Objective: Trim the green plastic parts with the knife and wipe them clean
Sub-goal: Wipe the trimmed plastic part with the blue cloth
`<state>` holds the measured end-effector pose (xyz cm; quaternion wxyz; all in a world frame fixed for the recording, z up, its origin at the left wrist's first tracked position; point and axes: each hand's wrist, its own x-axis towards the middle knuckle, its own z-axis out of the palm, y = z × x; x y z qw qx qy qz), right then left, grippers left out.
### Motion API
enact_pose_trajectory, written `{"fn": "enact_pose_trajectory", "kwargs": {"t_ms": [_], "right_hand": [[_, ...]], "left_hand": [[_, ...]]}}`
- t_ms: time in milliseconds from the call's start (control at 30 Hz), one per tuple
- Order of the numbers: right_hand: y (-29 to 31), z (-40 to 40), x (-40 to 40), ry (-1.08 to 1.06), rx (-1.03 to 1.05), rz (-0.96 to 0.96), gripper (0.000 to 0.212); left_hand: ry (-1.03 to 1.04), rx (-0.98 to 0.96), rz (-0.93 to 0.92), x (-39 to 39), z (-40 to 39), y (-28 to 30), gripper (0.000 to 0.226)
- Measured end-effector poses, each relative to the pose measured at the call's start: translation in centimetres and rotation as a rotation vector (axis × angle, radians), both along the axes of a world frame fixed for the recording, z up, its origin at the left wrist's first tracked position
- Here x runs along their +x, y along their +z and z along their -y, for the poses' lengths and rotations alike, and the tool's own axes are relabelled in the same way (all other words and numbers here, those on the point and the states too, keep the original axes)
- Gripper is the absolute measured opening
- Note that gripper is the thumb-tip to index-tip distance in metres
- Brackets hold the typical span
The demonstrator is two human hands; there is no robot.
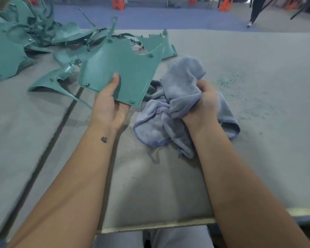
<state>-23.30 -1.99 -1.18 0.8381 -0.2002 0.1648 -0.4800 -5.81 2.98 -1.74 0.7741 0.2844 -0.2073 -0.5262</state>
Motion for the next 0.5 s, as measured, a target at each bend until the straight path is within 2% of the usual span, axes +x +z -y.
{"fn": "enact_pose_trajectory", "kwargs": {"t_ms": [67,133,267,400,500], "right_hand": [[0.3,-0.4,1.2,-0.075,-0.137,-0.176,0.029],[0.2,-0.9,2.6,-0.158,-0.301,-0.294,0.028],[-0.4,-1.3,3.2,-0.22,-0.561,-0.597,0.028],[0.0,-0.9,2.7,-0.246,-0.47,-0.587,0.026],[0.6,-0.3,1.4,-0.128,-0.339,-0.427,0.026]], "left_hand": [[-0.038,-0.025,0.007,-0.4,0.1,0.0,0.025],[-0.068,-0.037,0.026,-0.9,0.1,-0.1,0.025],[-0.033,0.004,0.127,-1.3,-0.2,-0.1,0.042],[-0.05,0.004,0.206,-0.7,-0.4,-0.2,0.025],[-0.061,0.019,0.275,-0.3,-0.6,-0.4,0.029]]}}
